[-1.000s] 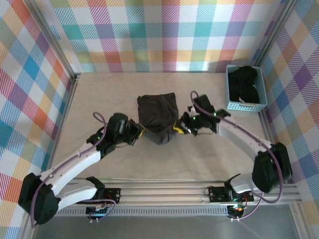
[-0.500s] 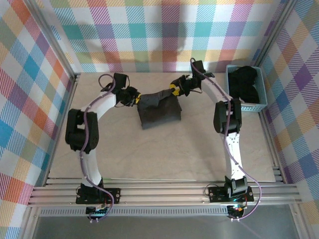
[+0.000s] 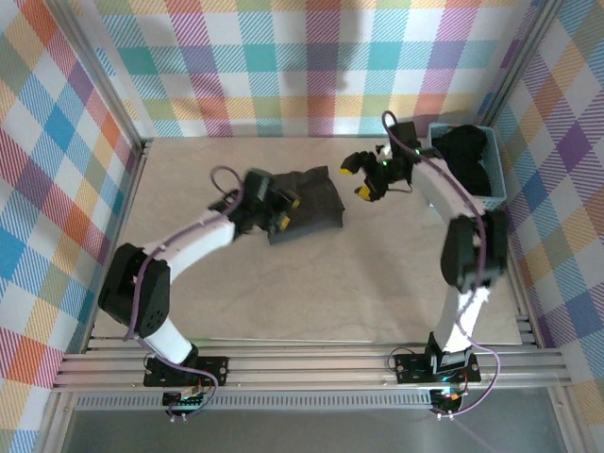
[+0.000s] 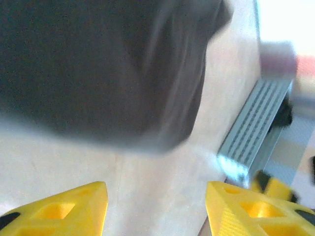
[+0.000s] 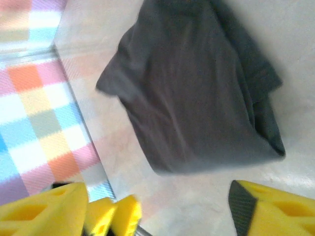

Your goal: Fold and stack the t-shirts

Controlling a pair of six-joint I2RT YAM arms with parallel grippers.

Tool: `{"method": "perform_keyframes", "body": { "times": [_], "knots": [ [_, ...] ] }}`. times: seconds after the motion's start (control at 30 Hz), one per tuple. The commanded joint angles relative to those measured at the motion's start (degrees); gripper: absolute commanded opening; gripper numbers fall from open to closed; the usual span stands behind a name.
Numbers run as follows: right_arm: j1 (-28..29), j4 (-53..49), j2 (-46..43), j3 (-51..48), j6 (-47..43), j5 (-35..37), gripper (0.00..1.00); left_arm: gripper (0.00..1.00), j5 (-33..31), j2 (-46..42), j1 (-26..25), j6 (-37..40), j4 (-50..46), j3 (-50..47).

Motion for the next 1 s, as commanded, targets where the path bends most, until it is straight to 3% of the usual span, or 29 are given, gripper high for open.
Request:
{"method": "perform_keyframes", "body": {
  "times": [0.0,0.1,0.33,0.47,0.53,0.67,0.77,0.8,0.97],
  "knots": [
    [1.2,21.8,-10.9,-18.3,1.3,-2.0,0.87,0.64,-10.2,3.8,-6.2,-14.4,16.0,-5.4],
    [2.6,26.2,-18.5,-25.4,1.5,-2.1,0.91,0.69,-12.7,10.2,-8.3,-19.8,21.2,-3.8],
    [2.8,22.2,-25.7,-29.9,0.7,-2.4,0.9,0.76,-20.8,19.7,-9.1,-26.0,29.1,-0.9],
    [2.8,22.1,-26.0,-30.9,0.9,-3.1,0.89,0.74,-18.9,25.3,-7.9,-27.3,30.5,3.4],
    [2.8,22.9,-25.9,-31.7,1.7,-3.4,0.89,0.66,-19.5,27.2,-7.4,-28.0,30.7,4.2],
    [2.8,23.0,-26.3,-31.7,2.4,-3.4,0.88,0.22,-19.7,29.3,-4.3,-29.0,34.5,3.8],
    [2.8,21.4,-26.4,-30.6,2.0,-3.0,0.87,0.05,-18.4,28.3,-0.2,-26.9,33.9,3.7],
    [2.8,21.0,-26.5,-30.2,1.8,-3.1,0.87,0.0,-17.5,27.7,1.6,-25.4,33.0,3.9],
    [2.8,20.0,-26.9,-29.5,1.3,-2.7,0.86,0.0,-8.9,25.9,11.5,-14.2,29.2,4.6]
  ]
}}
